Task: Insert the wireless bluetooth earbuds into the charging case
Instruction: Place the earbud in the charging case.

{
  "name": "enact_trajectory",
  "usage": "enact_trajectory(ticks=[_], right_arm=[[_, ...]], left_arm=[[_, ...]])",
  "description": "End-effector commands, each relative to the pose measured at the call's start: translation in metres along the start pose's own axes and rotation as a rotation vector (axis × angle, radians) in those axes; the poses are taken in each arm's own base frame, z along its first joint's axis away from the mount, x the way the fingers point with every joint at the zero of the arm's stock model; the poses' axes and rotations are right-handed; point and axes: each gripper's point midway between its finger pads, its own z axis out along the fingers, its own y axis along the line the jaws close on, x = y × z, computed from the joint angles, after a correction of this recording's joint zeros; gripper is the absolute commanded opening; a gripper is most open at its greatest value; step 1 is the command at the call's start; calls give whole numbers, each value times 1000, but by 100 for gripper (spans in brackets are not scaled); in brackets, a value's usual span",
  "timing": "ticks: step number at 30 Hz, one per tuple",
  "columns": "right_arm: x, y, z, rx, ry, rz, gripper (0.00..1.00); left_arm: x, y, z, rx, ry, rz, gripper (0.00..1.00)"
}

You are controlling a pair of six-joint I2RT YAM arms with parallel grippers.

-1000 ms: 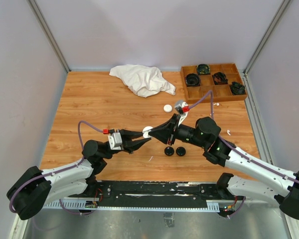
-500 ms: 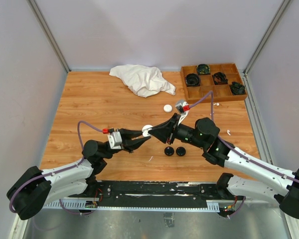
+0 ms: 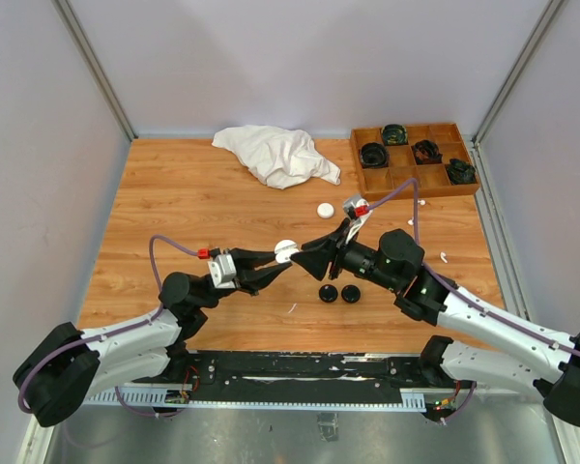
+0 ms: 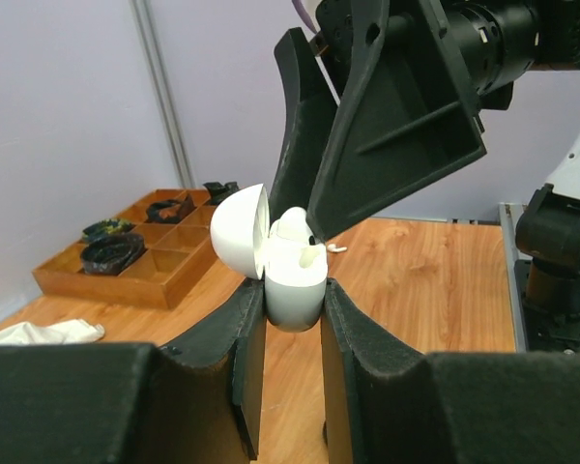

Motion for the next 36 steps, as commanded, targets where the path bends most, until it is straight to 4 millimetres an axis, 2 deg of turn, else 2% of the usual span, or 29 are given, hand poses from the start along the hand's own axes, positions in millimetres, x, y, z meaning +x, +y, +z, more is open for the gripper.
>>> enact_trajectory(ticks=[1,10,12,19,25,32,36], right_arm=[[-6,-14,-7,103,24,-78,48],[-13,-34,-22,247,148,-211,64],[-11,-45,-26,297,194,-246,69],[-1,-95,-43,505,405,-267,81],[7,-145,-64,658,502,-207,84],[18,-225,-114,886,566,-75,85],[21,-259,-141,991,580,-15,85]], left_arm=[[-7,3,0,-24,-34,4,0],[29,17,-18,-143,76,-46,0],[34,19,-22,-166,91,-52,0],[50,30,-35,-232,159,-30,0],[57,32,-42,-233,197,30,0],[59,24,-46,-199,199,32,0],[54,19,-45,-172,191,34,0]])
